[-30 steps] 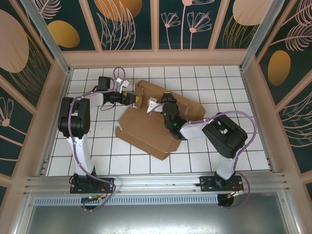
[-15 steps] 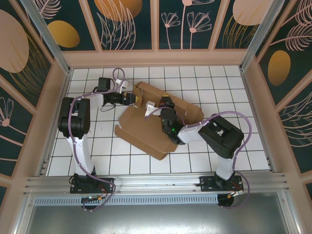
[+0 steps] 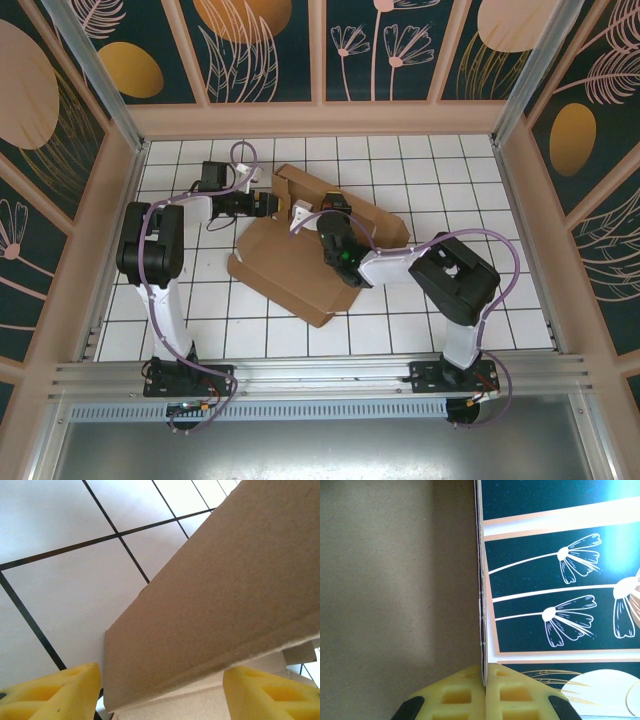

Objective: Fold the paper box

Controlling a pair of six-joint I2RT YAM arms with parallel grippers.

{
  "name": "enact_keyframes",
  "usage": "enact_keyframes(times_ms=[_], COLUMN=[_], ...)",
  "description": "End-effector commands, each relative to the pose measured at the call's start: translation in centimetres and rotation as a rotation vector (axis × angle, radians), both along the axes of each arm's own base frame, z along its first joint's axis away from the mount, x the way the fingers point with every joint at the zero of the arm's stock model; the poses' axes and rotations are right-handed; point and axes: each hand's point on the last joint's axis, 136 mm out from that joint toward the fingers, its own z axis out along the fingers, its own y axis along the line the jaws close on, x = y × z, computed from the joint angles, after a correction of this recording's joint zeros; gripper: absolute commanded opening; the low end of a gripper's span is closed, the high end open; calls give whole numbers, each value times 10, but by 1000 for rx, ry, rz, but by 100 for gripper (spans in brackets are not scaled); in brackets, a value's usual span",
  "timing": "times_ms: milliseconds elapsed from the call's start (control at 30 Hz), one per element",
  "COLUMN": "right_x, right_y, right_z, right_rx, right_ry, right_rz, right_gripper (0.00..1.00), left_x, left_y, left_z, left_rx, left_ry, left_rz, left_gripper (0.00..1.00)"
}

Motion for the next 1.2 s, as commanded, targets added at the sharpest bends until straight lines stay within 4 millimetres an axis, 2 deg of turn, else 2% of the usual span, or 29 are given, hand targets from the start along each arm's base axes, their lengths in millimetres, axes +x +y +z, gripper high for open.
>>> enact_keyframes(times_ms=[0, 433, 767, 933, 1167], right_x=[-8, -10, -10, -9, -8], right_y=[13, 26, 32, 30, 26], right_z=[-13, -11, -20, -25, -33], right_rx=[-30, -35, -71, -96, -123], right_ry=[55, 83, 93, 60, 21], right_rz=[42, 52, 43, 28, -3], right_gripper=[0, 0, 0, 0, 0], left_x=[0, 12, 11, 10, 9], left_y=[-6, -5, -13, -15, -13], left_z=[15, 5, 8, 10, 6], left_rx=[0, 50, 39, 28, 44], left_ry=[-55, -33, -35, -28, -26], left_rz=[-10, 110, 114, 114, 113], left_gripper=[63, 57, 54, 49, 53])
